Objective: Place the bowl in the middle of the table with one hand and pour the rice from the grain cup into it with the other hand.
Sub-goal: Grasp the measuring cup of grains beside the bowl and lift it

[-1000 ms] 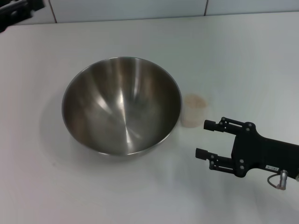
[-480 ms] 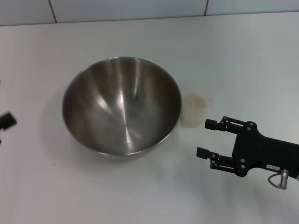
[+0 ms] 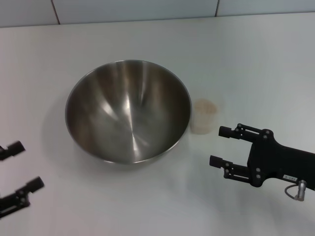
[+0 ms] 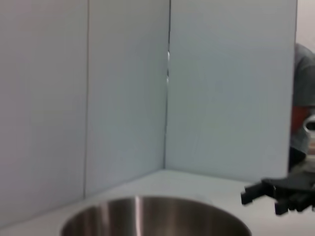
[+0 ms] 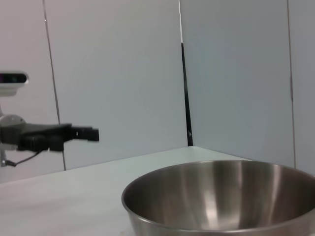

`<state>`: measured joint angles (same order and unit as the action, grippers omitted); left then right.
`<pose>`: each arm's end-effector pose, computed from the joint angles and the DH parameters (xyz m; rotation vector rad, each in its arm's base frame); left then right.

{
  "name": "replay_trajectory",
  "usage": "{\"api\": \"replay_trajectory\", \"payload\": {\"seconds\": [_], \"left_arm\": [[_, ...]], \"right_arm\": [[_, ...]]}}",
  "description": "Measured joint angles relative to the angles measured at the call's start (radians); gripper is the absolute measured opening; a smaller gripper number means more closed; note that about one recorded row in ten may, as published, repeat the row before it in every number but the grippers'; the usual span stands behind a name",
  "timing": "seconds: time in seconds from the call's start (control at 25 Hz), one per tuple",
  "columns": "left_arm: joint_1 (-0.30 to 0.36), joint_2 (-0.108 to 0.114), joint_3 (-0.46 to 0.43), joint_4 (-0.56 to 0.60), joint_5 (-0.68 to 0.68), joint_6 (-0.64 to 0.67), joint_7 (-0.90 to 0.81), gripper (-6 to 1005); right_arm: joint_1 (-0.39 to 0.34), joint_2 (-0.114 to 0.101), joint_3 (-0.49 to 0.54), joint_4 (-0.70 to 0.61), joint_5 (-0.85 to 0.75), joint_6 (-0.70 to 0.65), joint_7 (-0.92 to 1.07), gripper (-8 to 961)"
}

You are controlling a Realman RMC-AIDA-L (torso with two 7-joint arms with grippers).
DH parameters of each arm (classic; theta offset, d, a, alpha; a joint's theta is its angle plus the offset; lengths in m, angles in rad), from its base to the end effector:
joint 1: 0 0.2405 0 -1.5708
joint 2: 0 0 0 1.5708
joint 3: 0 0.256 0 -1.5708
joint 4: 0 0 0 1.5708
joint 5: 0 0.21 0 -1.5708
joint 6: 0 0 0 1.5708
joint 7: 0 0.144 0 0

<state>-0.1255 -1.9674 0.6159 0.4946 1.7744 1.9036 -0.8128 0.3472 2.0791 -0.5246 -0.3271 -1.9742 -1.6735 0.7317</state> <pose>-0.3471 0.1844 0.0501 -2.4805 -0.3237 -0.9306 0.3101 0.2385 -0.0333 -2.5811 0.3404 0.9063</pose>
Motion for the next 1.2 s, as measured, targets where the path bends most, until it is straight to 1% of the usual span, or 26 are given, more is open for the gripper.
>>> {"api": "replay_trajectory", "payload": {"seconds": [0.08, 0.28, 0.68, 1.04, 1.16, 1.2], "left_arm": [[-0.003, -0.002, 0.000, -0.008, 0.014, -0.010, 0.011, 795], [-0.004, -0.016, -0.001, -0.026, 0.045, -0.044, 0.077, 795], [-0.009, -0.017, 0.006, -0.028, 0.045, -0.081, 0.081, 795], [-0.017, -0.019, 0.002, -0.029, 0.045, -0.088, 0.076, 795], [-0.019, -0.019, -0.002, -0.030, 0.044, -0.088, 0.067, 795], [-0.019, -0.019, -0.002, -0.030, 0.044, -0.088, 0.066, 795]], "right_arm": [[-0.002, 0.000, 0.000, 0.000, 0.000, 0.000, 0.000, 710], [-0.010, -0.001, 0.000, 0.002, 0.000, 0.000, 0.000, 710], [-0.017, -0.001, 0.001, 0.004, 0.000, 0.000, 0.000, 709], [-0.020, 0.003, 0.002, 0.007, 0.000, -0.003, -0.002, 710], [-0.021, 0.004, 0.009, 0.042, 0.000, -0.022, -0.032, 710], [-0.021, 0.004, 0.034, 0.087, 0.000, -0.035, -0.077, 710]]}}
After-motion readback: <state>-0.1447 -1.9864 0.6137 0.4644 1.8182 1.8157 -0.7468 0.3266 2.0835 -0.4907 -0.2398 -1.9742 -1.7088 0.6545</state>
